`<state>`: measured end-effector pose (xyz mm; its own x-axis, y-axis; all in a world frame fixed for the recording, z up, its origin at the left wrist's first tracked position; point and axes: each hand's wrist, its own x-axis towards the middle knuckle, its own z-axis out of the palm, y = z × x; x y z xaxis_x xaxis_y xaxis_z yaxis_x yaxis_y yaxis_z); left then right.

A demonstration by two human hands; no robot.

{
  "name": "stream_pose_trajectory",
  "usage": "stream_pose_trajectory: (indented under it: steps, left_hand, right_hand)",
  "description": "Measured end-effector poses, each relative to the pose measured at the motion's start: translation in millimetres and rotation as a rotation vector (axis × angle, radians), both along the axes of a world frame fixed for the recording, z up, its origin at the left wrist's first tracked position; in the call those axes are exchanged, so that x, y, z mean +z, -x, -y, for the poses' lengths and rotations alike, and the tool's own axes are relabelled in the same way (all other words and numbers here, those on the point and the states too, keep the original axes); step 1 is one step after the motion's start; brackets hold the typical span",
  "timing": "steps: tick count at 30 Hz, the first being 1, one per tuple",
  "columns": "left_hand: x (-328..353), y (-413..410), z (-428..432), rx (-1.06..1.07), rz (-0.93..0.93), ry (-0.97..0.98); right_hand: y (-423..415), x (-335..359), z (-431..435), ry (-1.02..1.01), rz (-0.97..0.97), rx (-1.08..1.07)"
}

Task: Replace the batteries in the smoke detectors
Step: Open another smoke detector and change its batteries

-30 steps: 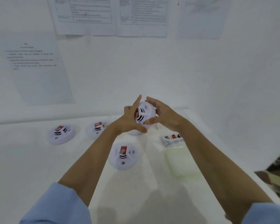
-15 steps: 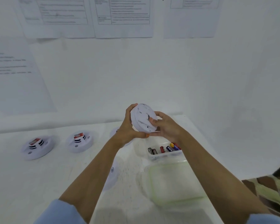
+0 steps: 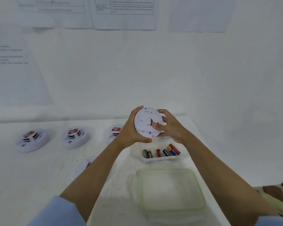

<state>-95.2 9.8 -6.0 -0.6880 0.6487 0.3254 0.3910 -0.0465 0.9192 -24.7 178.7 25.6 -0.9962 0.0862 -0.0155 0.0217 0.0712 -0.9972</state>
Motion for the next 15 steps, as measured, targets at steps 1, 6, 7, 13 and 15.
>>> stream_pose_trajectory:
  steps: [1, 6, 7, 13, 15]
  left_hand:
    - [-0.8, -1.0, -1.8, 0.004, 0.002, -0.001]
    - [-5.2, -4.3, -7.8, 0.029, -0.002, 0.024]
    - [-5.5, -5.1, -8.4, 0.039, -0.007, 0.022]
    - [-4.1, -9.3, -7.9, 0.068, -0.034, 0.009]
    - [-2.9, -10.1, -6.8, 0.083, -0.037, 0.012]
  right_hand:
    - [-0.2, -0.9, -2.3, -0.01, 0.001, 0.008]
    - [-2.2, -2.6, -8.0, -0.042, -0.002, 0.042]
    - [-2.6, -2.4, -8.2, -0.044, -0.003, 0.044]
    - [-3.8, 0.4, -6.0, -0.065, 0.013, 0.073]
    - [-4.8, 3.3, -3.5, -0.135, -0.002, 0.071]
